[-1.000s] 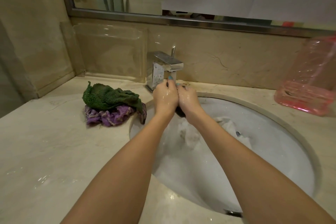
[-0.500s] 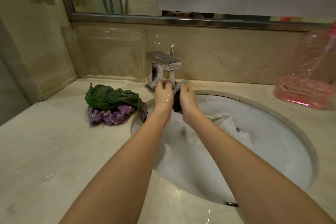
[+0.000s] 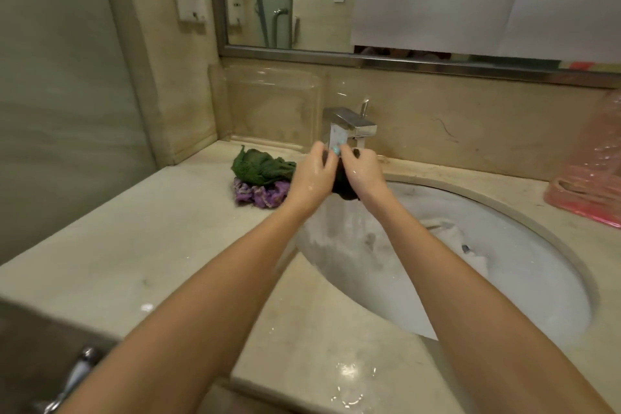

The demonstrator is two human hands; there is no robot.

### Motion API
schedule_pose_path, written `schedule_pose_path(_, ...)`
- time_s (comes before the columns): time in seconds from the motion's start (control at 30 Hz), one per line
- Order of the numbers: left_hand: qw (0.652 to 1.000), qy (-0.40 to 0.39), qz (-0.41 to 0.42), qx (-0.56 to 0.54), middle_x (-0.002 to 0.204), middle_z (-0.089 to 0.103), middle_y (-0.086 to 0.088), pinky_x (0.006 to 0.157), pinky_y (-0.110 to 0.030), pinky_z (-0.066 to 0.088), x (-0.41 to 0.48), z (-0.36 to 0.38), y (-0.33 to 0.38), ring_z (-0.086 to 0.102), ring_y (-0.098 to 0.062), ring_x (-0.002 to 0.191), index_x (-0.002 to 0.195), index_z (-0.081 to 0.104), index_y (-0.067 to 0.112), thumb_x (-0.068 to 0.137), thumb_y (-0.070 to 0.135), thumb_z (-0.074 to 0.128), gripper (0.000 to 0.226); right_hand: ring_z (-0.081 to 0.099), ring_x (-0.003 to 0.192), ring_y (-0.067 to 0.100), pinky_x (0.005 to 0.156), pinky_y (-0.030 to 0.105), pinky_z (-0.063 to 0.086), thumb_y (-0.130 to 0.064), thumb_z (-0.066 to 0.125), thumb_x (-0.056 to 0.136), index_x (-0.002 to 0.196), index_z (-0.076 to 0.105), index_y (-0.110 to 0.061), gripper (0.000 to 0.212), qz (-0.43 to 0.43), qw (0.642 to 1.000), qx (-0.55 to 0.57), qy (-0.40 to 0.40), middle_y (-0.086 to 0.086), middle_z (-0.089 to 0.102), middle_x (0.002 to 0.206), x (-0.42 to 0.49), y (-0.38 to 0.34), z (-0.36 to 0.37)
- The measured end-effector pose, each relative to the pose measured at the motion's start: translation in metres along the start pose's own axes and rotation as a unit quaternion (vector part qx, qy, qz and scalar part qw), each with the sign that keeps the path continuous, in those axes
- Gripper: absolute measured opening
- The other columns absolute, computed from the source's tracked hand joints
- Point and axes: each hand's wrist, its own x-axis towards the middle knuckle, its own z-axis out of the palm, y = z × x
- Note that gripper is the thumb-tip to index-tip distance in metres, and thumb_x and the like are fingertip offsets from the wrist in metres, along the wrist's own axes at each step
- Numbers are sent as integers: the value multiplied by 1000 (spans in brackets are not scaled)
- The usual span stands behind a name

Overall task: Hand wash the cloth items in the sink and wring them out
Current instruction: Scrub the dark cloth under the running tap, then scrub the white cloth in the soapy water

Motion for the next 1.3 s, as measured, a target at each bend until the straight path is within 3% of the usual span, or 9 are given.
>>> schedule_pose_path(0.17, 995, 88, 44, -7, 74, 49, 6, 71, -32, 39, 7, -84, -7, 46, -13, 73, 88, 50, 12, 99, 21, 51, 14, 50, 77, 13, 69, 26, 40, -21, 44, 102, 90, 58, -1, 27, -92, 990, 37, -103, 2, 52, 78, -18, -38, 31)
schedule_pose_path(0.33, 990, -9, -27, 136, 78, 54, -1, 72, -32, 38, -14, -132, -47, 51, -20, 81, 84, 57, 13, 95, 22, 56, 15, 52, 83, 11, 58, 11, 36, -20, 55, 96, 104, 67, -6, 20, -186, 933, -179, -251, -2, 59, 90, -36, -26, 62)
schedule_pose_path(0.43, 985, -36, -20, 170, 82, 57, -2, 77, -35, 41, -11, -134, -41, 53, -20, 85, 81, 60, 13, 99, 27, 52, 24, 54, 78, 9, 58, 13, 35, -32, 55, 97, 102, 68, -14, 22, -196, 931, -183, -246, -5, 62, 87, -38, -21, 55)
schedule_pose_path(0.57, 960, -41, 92, 263, 98, 62, -5, 83, -40, 44, 6, -125, -14, 54, -24, 96, 99, 66, 9, 99, 31, 52, 27, 57, 72, 2, 62, 15, 42, -33, 58, 96, 93, 68, -18, 19, -151, 949, -156, -229, -8, 66, 82, -35, -17, 20)
schedule_pose_path(0.73, 930, -153, 203, 266, 98, 56, 0, 79, -29, 35, 5, -62, 15, 50, -20, 97, 103, 66, 11, 97, 28, 56, 21, 58, 87, 16, 71, 26, 41, -29, 63, 92, 98, 67, -15, 16, -77, 921, -317, -211, 0, 64, 94, -22, 16, -54)
schedule_pose_path(0.93, 878, -386, 77, 272, 126, 58, -5, 91, -32, 46, 3, 59, 8, 56, -19, 106, 130, 54, 15, 98, 36, 55, 39, 61, 105, 31, 86, 33, 50, -33, 61, 92, 120, 65, -4, 41, 112, 858, -468, -177, 12, 65, 118, -12, 77, -139)
schedule_pose_path(1.03, 843, -443, 48, 302, 144, 47, -8, 98, -32, 41, 7, 105, -5, 51, -24, 123, 144, 40, 17, 97, 38, 55, 54, 50, 124, 32, 97, 36, 45, -36, 57, 95, 150, 32, -14, 64, 174, 871, -438, -141, 12, 40, 149, -14, 102, -155)
schedule_pose_path(1.13, 830, -466, 44, 304, 155, 32, -6, 111, -38, 34, 13, 131, -12, 40, -26, 136, 153, 24, 21, 96, 38, 57, 67, 47, 129, 31, 99, 35, 40, -33, 55, 97, 155, 15, -18, 73, 225, 897, -363, -117, 14, 37, 151, -16, 116, -173)
schedule_pose_path(1.3, 837, -523, -19, 160, 160, 22, -1, 111, -27, 30, 11, 172, -15, 34, -20, 142, 156, 11, 27, 100, 30, 53, 70, 53, 116, 33, 87, 35, 44, -31, 55, 98, 144, 36, -2, 58, 307, 862, -372, -155, 17, 46, 143, -17, 126, -183)
